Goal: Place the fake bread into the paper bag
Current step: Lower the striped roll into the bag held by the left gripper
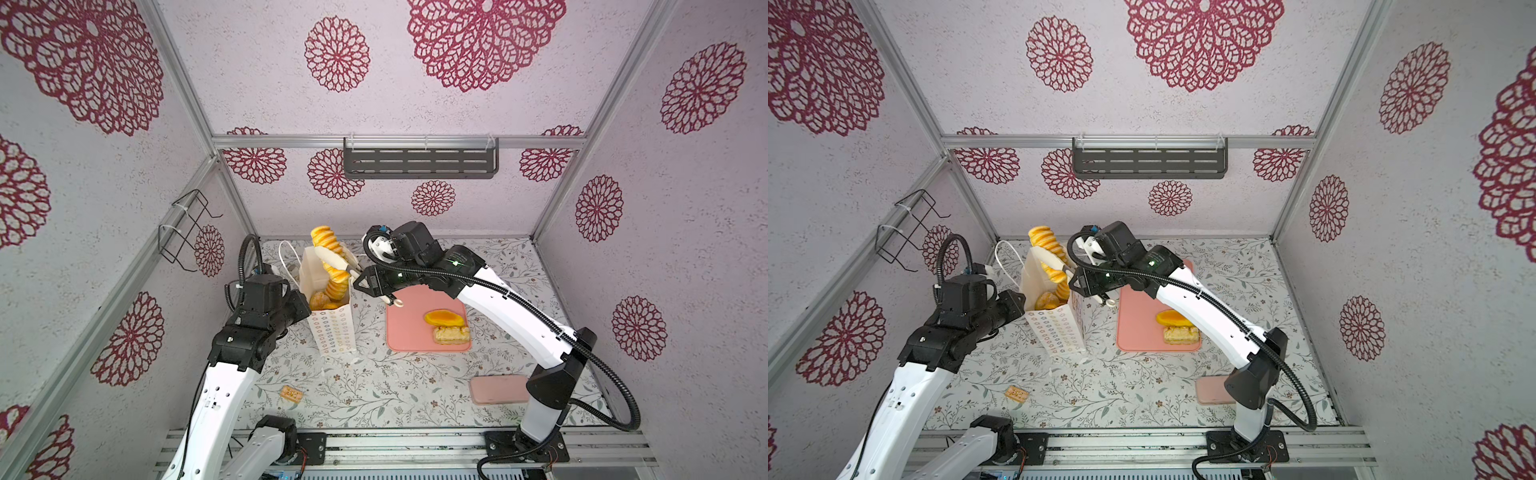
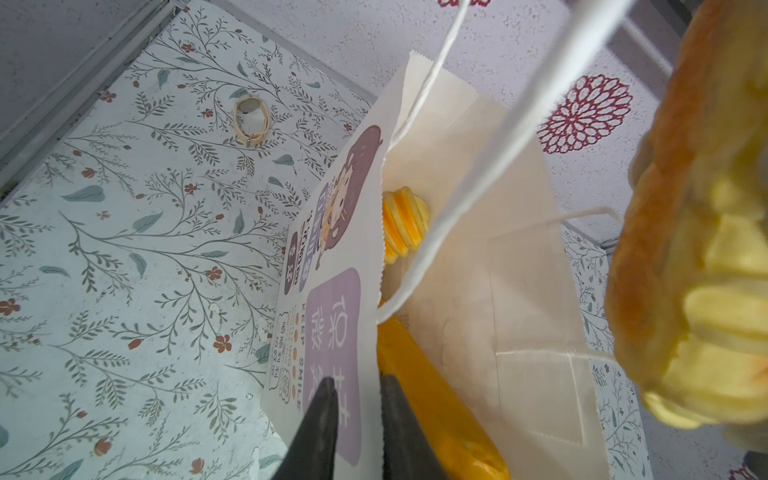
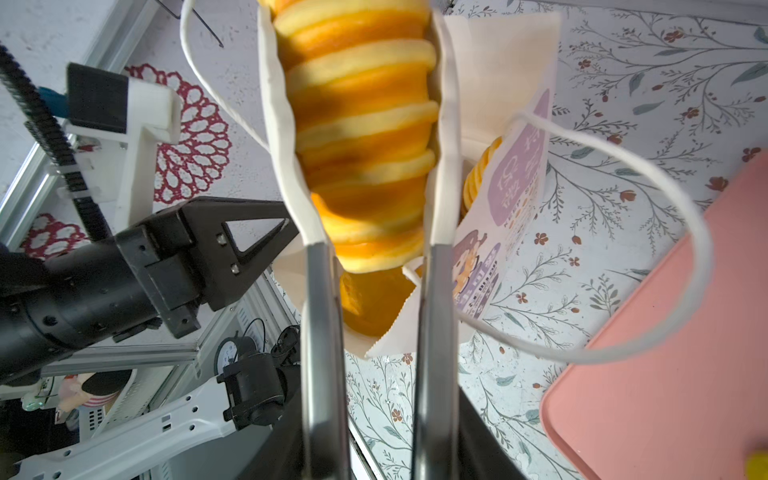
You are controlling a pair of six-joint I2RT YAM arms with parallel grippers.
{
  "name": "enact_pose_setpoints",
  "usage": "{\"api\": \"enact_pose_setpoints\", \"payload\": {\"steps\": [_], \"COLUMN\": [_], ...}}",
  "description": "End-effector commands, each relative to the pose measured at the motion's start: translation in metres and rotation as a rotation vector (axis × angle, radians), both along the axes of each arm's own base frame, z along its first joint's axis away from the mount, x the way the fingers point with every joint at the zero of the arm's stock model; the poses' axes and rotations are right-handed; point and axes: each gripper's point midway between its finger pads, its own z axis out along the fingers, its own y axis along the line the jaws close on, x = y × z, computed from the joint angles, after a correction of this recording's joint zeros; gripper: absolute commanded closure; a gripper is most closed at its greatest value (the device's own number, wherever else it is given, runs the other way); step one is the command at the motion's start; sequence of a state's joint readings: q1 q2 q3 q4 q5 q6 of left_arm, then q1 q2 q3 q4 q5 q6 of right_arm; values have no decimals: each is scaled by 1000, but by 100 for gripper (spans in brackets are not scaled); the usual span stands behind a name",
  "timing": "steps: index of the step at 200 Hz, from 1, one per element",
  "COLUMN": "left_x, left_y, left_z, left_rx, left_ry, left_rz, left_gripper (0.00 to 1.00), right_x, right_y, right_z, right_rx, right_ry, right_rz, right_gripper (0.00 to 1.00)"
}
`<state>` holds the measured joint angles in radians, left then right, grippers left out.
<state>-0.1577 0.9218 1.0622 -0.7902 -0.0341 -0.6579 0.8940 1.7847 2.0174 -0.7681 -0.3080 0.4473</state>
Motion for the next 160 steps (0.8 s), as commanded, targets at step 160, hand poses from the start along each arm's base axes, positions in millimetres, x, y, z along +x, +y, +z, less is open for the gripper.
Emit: {"api": "enact_pose_setpoints", "payload": {"steps": [160], "left_x": [3], "left_y": [1], "left_z": [12], "left_rx": [-8], "left_ry": [-34], "left_rz": [3], "left_gripper": [76], "right_x": [2], "right_y": [-19], "right_z": [57], "right_rx": [77], "right_ry": [-129], "right_rz": [-66], "right_gripper": [52]}}
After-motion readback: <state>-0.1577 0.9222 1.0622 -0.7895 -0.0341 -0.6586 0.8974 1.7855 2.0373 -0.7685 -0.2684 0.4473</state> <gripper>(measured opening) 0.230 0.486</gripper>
